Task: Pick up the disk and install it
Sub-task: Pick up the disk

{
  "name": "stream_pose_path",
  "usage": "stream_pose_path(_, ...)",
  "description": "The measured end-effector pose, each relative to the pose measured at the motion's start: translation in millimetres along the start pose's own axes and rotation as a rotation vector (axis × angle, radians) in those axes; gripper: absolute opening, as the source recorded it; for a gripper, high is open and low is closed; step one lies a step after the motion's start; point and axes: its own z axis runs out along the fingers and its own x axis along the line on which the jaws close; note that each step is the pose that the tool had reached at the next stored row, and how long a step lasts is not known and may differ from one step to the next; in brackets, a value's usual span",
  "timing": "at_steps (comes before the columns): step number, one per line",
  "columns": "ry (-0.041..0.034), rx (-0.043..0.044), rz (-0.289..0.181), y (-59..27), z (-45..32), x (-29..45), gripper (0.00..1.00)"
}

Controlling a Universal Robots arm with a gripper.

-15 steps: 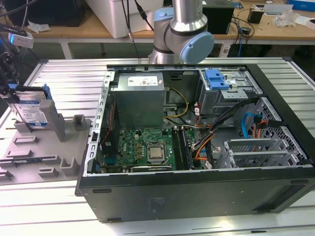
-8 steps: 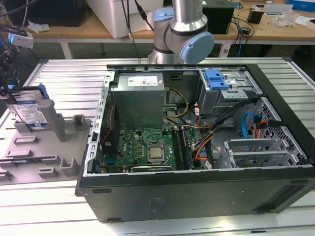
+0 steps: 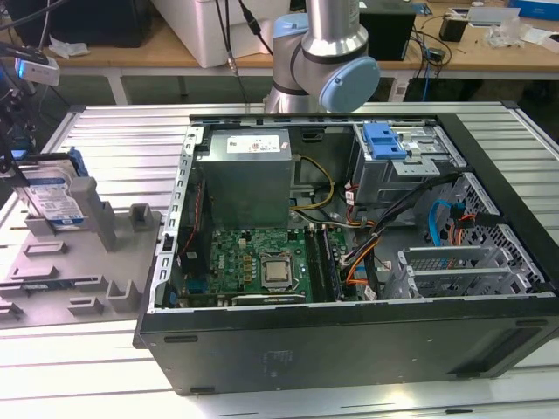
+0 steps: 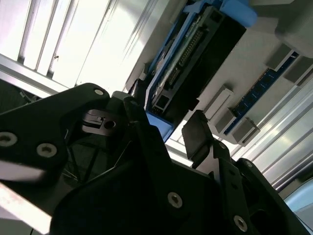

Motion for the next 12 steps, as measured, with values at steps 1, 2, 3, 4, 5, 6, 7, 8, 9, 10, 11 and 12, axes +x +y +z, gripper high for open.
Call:
stream_pose_path(1, 0.0001, 0.0, 0.0, 0.0, 0.0, 0.0, 0.57)
stream_pose_path(2, 0.0002, 0.0, 0.0, 0.0, 0.0, 0.0, 0.57)
stream_pose_path(3, 0.0003, 0.0, 0.0, 0.0, 0.0, 0.0, 0.57)
stream_pose_path(4, 0.0008, 0.0001, 0.0, 0.0, 0.0, 0.0, 0.57)
stream_pose_path(5, 0.001, 0.0, 0.0, 0.0, 0.0, 0.0, 0.57)
stream_pose_path(6, 0.0014, 0.0, 0.0, 0.0, 0.0, 0.0, 0.57)
stream_pose_path(7, 0.0019, -0.0001, 0.0, 0.0, 0.0, 0.0, 0.57)
stream_pose_path(8, 0.002, 0.0, 0.0, 0.0, 0.0, 0.0, 0.57)
stream_pose_path(9, 0.0021, 0.0, 0.0, 0.0, 0.0, 0.0, 0.57)
stream_pose_path(10, 0.0027, 0.0, 0.0, 0.0, 0.0, 0.0, 0.57)
stream_pose_path(11, 0.003, -0.0001, 0.0, 0.0, 0.0, 0.0, 0.57)
stream_pose_path(12, 0.0032, -0.0001, 0.0, 0.0, 0.0, 0.0, 0.57)
